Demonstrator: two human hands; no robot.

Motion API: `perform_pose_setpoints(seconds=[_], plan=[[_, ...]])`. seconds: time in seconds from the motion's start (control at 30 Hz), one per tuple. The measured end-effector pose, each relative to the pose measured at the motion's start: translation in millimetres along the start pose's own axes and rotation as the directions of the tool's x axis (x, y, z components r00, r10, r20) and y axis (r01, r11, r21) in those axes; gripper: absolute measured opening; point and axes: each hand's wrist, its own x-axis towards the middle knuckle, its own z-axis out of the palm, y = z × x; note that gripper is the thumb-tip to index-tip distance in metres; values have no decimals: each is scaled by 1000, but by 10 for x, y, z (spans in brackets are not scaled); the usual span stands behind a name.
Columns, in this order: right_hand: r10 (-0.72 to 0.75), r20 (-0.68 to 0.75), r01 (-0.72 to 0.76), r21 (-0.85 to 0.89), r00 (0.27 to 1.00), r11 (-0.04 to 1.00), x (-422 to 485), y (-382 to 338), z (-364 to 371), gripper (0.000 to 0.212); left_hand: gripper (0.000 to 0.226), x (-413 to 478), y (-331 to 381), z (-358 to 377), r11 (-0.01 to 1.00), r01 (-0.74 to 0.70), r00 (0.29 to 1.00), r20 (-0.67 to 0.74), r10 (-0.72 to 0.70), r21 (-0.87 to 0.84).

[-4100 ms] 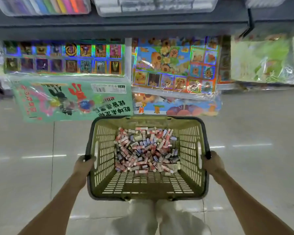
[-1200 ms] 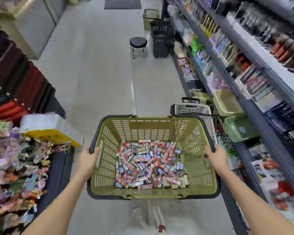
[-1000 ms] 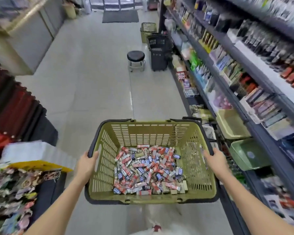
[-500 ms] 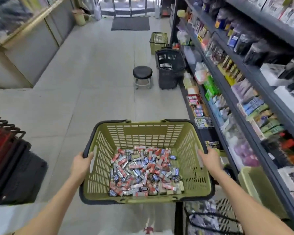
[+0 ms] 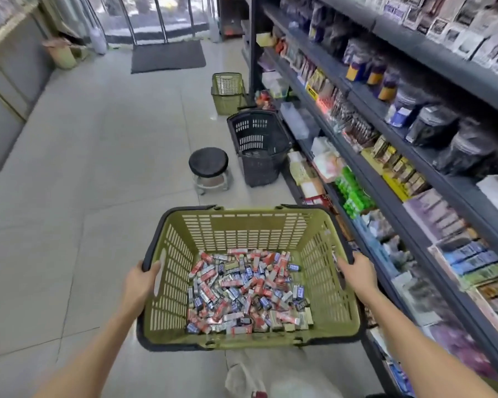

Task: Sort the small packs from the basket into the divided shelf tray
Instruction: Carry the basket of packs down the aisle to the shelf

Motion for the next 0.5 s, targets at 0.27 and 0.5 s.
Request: perform_pose_setpoints(seconds=[0.27,0.5], plan=[[-19,-51,18,-24,999,1000,1887,-1007,349,24,18,1829,1051,559,1000,-26,999,-30,26,14],[-21,-9,20,-85,1000,996,3288,-2092,526,20,19,3227,1880,820,1000,19,997,-80,-19,0]])
